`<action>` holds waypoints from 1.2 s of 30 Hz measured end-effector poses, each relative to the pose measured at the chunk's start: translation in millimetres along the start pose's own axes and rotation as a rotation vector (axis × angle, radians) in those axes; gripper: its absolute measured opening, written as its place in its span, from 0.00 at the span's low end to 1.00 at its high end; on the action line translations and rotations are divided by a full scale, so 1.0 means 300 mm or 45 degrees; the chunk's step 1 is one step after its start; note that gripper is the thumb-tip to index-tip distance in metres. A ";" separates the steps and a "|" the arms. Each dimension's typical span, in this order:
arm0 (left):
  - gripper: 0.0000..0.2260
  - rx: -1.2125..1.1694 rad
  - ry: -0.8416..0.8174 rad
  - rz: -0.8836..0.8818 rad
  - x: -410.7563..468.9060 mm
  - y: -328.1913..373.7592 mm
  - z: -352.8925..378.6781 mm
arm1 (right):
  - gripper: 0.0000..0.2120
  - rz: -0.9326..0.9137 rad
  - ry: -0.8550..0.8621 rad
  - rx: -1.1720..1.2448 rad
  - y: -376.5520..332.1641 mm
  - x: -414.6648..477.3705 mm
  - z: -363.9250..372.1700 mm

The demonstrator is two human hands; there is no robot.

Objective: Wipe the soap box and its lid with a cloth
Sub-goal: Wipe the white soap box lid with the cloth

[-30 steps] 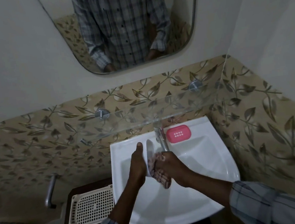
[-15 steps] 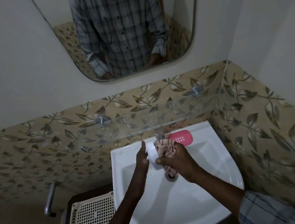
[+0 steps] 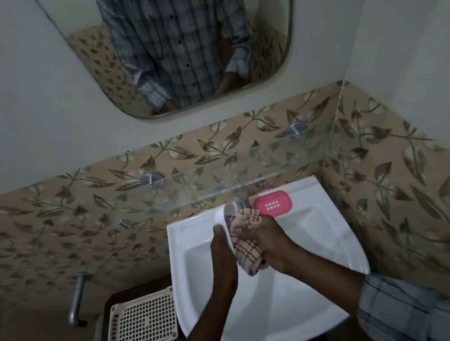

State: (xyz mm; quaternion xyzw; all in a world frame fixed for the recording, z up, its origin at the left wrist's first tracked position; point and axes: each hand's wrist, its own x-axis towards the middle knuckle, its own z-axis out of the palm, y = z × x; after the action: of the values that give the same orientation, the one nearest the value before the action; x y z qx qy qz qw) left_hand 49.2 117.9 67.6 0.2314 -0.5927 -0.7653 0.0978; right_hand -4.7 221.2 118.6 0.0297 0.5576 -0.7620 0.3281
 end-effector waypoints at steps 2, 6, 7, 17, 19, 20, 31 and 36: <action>0.26 -0.001 -0.062 0.068 -0.030 -0.044 -0.020 | 0.06 0.214 0.022 0.445 -0.054 0.007 0.006; 0.32 -0.230 -0.042 -0.260 -0.018 -0.026 -0.066 | 0.11 0.261 0.036 0.351 -0.116 -0.003 -0.013; 0.33 -0.281 -0.034 -0.377 -0.005 -0.015 -0.080 | 0.13 0.180 0.058 0.249 -0.123 -0.003 -0.030; 0.31 -0.478 -0.121 -0.617 -0.017 0.001 -0.064 | 0.33 -0.582 0.089 -1.870 -0.075 -0.034 0.091; 0.25 -0.562 -0.178 -0.596 -0.013 0.006 -0.057 | 0.30 -0.449 -0.170 -1.612 -0.036 -0.064 0.092; 0.23 -0.605 -0.198 -0.579 -0.011 0.016 -0.061 | 0.30 -0.432 -0.305 -1.499 -0.044 -0.085 0.067; 0.29 -0.572 -0.282 -0.860 0.006 0.029 -0.134 | 0.19 -1.031 -0.791 -1.898 -0.030 -0.026 -0.115; 0.25 -0.355 -0.228 -0.900 0.043 0.068 -0.143 | 0.20 -1.389 -0.843 -2.196 -0.078 0.068 -0.131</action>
State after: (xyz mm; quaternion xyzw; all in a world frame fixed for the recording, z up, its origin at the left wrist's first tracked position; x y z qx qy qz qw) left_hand 55.7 69.9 75.8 0.3381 -0.3728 -0.8422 -0.1936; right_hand -46.0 249.6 114.9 -0.6732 0.7288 -0.1249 -0.0114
